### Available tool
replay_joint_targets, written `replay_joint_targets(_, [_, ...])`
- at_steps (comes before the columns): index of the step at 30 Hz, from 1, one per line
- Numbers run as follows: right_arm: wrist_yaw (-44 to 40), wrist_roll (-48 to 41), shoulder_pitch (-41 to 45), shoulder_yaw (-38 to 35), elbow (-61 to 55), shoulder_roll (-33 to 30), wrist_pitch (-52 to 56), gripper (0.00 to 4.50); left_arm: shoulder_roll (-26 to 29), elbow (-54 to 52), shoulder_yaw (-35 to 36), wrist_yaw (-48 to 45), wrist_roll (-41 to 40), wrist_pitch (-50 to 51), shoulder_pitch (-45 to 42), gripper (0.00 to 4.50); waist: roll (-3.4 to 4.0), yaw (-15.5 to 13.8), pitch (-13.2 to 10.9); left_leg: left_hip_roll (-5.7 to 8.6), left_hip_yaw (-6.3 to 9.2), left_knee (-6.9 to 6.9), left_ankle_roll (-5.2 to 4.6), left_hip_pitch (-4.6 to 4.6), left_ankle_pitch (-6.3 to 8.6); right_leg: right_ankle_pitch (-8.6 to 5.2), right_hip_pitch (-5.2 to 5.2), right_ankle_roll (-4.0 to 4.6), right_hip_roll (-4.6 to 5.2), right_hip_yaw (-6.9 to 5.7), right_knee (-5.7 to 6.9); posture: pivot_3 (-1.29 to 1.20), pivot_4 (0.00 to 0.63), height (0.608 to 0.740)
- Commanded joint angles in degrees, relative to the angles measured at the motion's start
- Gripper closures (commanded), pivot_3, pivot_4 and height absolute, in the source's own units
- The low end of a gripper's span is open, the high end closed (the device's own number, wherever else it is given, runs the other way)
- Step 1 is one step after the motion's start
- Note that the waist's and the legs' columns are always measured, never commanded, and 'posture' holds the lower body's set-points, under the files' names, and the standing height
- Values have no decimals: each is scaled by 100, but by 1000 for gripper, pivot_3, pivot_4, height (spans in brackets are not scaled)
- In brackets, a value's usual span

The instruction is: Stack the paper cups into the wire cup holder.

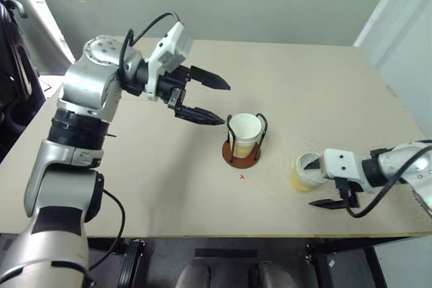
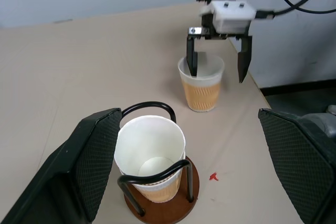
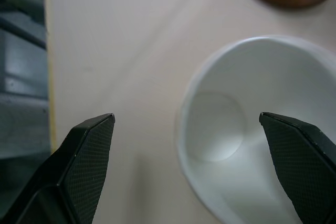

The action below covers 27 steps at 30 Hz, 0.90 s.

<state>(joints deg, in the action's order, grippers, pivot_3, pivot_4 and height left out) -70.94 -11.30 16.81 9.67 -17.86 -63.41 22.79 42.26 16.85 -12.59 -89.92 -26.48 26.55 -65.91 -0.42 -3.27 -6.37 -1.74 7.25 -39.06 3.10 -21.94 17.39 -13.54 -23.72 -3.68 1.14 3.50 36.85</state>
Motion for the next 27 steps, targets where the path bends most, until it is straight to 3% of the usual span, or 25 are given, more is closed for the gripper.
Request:
replay_joint_targets(1, [17, 72, 262, 10, 86, 149, -18, 916, 144, -263, 226, -52, 76, -34, 57, 0, 0, 4, 0, 0, 0, 0, 0, 1, 0, 0, 0, 0, 0, 0, 0, 0, 150, 740])
replay_joint_targets(11, [-264, -366, 781, -244, 50, 163, 628, 4465, 751, 60, 205, -258, 549, -702, 368, 0, 0, 20, 0, 0, 3, 2, 0, 1, 0, 0, -1, 0, -1, 2, -13, 0, 150, 740])
replay_joint_targets(20, [-320, -668, 1160, -263, -55, 175, 1064, 4465, 826, 229, 308, -234, 648, -850, 491, 0, 0, 30, 0, 0, 4, 7, 0, 1, 0, -1, -2, 1, 0, 2, -13, 0, 150, 740])
replay_joint_targets(27, [-326, -529, 2324, -232, 742, 368, 850, 4465, 815, 206, 322, -239, 670, -853, 585, 0, 0, 62, 0, 0, 5, 11, 0, 1, 0, -1, -7, 3, 0, 5, -12, 0, 150, 740])
